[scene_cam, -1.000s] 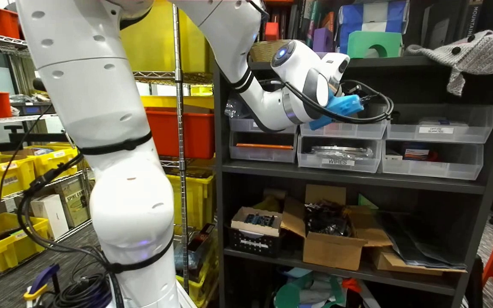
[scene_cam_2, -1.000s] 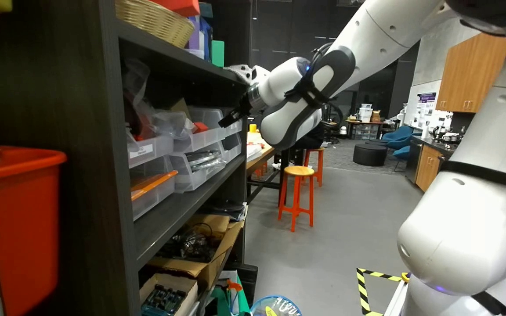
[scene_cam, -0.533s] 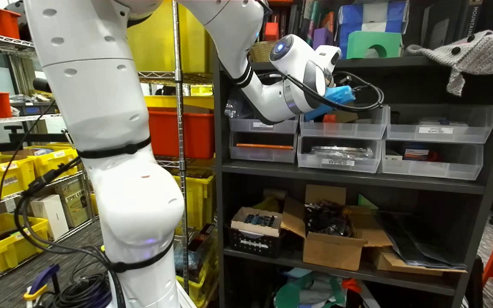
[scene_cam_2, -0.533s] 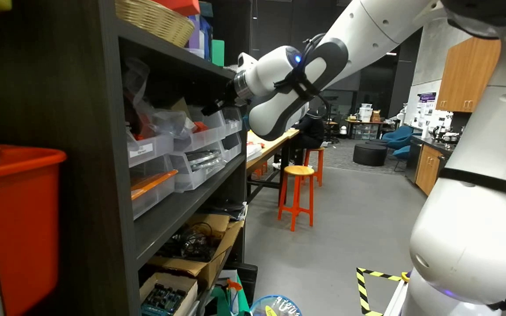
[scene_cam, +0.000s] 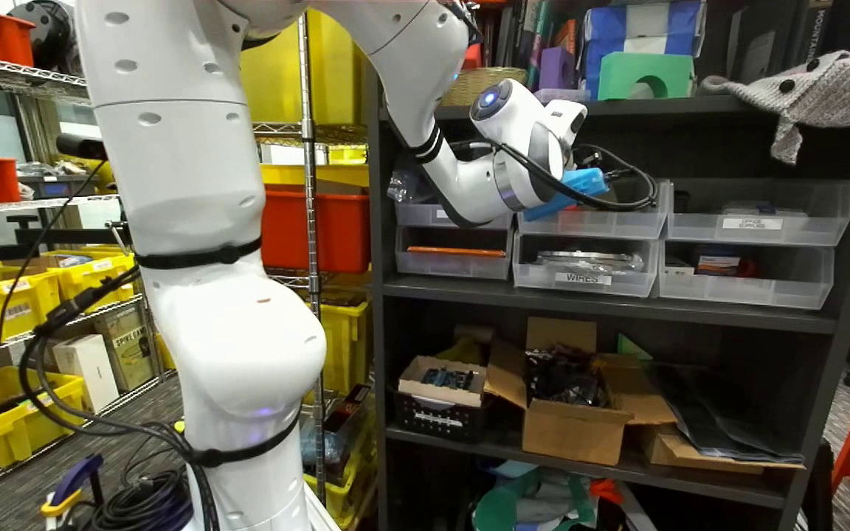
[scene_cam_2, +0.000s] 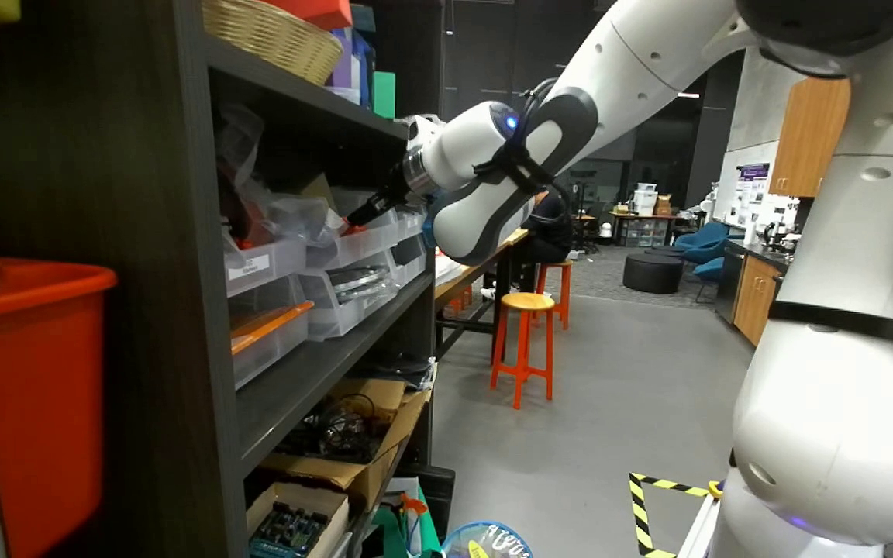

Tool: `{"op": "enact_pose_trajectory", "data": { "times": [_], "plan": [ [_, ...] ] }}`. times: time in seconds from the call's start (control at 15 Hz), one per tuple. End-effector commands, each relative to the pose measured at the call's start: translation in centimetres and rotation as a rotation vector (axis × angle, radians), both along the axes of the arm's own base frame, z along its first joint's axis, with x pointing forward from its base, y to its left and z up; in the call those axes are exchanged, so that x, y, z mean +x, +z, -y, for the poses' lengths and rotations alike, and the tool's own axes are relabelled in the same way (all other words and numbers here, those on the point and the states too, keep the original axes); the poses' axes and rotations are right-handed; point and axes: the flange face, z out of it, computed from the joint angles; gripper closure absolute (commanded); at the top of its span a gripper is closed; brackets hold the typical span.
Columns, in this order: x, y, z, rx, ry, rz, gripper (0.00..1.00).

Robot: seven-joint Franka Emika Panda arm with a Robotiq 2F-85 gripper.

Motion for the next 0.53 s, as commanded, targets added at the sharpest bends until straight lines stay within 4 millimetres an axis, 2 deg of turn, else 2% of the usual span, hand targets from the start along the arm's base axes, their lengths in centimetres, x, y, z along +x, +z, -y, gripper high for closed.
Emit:
{"op": "enact_pose_trajectory", "data": {
  "times": [0.0, 0.47],
  "plan": [
    [1.02, -1.16, -0.38, 0.001, 0.012, -0.021, 0.00],
    [1.44, -1.42, -0.97, 0.001, 0.027, -0.025, 0.00]
  ]
}}
